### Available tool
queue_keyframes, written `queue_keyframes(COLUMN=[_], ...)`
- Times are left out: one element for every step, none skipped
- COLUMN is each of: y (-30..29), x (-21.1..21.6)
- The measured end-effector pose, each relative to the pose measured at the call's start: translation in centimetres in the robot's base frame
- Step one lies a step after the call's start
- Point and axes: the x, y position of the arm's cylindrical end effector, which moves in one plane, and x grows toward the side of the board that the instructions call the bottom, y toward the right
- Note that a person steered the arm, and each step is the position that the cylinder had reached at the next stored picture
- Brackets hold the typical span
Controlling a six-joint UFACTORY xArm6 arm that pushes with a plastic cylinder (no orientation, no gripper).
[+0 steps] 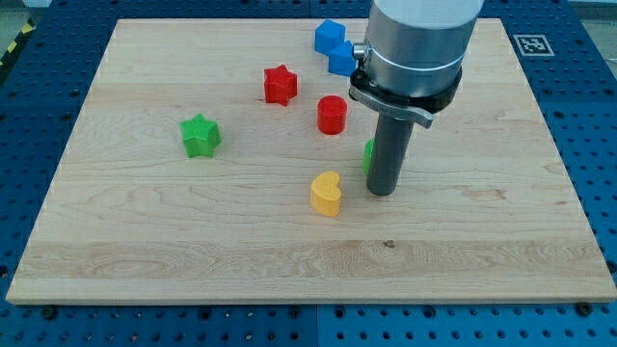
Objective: Push the green circle to the blue cube
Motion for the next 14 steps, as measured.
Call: queue_keyframes(y=[0.0, 0.0, 0.0, 0.0, 0.0, 0.0, 0.0, 0.0, 0.3, 4.6, 8.9, 9.3, 9.3, 9.3], x=[-1.2, -2.2, -3.5, -6.1, -9.8, -14.4, -17.9, -18.8, -19.0, -18.7, -17.8, -17.8, -17.8, -18.8])
